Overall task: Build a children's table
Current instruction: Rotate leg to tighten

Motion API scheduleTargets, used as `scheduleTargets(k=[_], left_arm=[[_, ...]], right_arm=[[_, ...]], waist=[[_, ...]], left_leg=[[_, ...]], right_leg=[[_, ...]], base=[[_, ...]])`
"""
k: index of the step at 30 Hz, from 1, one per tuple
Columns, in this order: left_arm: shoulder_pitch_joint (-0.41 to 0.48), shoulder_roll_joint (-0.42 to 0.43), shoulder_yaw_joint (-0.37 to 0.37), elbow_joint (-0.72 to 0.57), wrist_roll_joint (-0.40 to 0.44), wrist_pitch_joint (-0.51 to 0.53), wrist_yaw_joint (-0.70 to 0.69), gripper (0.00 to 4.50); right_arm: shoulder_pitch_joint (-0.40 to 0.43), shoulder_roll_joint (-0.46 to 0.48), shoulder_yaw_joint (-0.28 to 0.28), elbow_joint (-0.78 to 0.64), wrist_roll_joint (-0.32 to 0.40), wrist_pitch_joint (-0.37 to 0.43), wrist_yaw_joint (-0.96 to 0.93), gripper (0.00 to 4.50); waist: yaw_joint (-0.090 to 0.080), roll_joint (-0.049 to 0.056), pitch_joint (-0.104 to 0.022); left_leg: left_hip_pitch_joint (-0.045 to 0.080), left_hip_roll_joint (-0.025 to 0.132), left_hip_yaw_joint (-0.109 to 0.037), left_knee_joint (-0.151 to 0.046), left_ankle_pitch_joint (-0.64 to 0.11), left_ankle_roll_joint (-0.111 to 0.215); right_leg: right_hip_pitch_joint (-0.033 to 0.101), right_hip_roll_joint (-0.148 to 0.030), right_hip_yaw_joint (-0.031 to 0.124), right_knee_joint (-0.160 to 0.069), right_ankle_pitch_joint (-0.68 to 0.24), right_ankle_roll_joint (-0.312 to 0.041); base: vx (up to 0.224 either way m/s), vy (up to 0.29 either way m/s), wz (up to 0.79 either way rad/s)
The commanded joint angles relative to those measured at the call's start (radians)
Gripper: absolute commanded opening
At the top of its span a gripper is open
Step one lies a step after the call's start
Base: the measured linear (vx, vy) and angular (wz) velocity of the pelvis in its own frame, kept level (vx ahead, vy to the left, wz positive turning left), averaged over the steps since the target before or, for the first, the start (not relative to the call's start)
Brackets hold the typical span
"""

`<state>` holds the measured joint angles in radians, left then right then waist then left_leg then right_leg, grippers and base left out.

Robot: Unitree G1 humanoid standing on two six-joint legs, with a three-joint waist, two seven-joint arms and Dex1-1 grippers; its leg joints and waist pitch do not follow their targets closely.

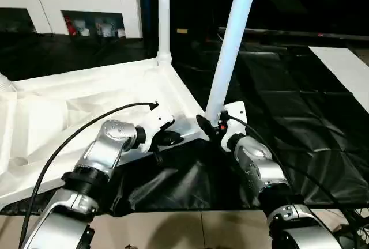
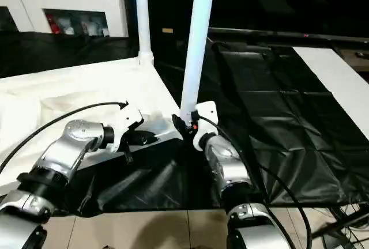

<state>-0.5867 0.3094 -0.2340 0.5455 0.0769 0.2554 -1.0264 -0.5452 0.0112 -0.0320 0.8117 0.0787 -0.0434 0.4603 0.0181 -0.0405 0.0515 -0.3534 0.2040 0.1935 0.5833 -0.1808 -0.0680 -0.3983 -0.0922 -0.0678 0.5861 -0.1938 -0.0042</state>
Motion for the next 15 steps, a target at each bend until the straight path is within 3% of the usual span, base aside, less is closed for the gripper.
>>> scheduleTargets(k=[1,6,11,15], left_arm=[[-0.008,-0.031,-0.063,-0.01,-0.002,-0.023,-0.028,0.0],[0.021,0.031,-0.055,-0.024,-0.016,-0.065,-0.09,0.0],[0.025,0.082,-0.043,-0.037,-0.052,-0.098,-0.195,0.0],[0.024,0.122,-0.052,-0.02,-0.056,-0.145,-0.28,0.0]], right_arm=[[-0.006,0.039,0.094,-0.001,-0.014,0.004,0.111,3.36],[-0.004,-0.068,0.105,-0.03,0.0,0.007,0.263,3.76],[-0.025,-0.163,0.123,-0.05,0.022,0.014,0.464,4.09],[-0.042,-0.237,0.148,-0.037,0.008,0.003,0.631,4.09]], waist=[[-0.004,0.012,-0.048],[0.001,0.004,-0.056],[0.018,-0.003,-0.059],[0.028,-0.009,-0.065]], left_leg=[[0.015,0.03,-0.028,-0.091,-0.464,-0.029],[0.007,0.032,-0.016,-0.086,-0.351,0.003],[0.009,0.032,-0.005,-0.075,-0.286,0.035],[0.004,0.033,0.001,-0.067,-0.154,0.069]], right_leg=[[0.014,-0.054,0.04,-0.091,-0.457,-0.14],[0.027,-0.052,0.046,-0.071,-0.297,-0.194],[0.027,-0.054,0.05,-0.064,-0.267,-0.214],[0.036,-0.046,0.047,-0.037,-0.086,-0.264]], base=[[0.0,0.0,0.0],[0.0,0.0,0.0],[0.0,0.0,0.0],[0.0,0.0,0.0]])
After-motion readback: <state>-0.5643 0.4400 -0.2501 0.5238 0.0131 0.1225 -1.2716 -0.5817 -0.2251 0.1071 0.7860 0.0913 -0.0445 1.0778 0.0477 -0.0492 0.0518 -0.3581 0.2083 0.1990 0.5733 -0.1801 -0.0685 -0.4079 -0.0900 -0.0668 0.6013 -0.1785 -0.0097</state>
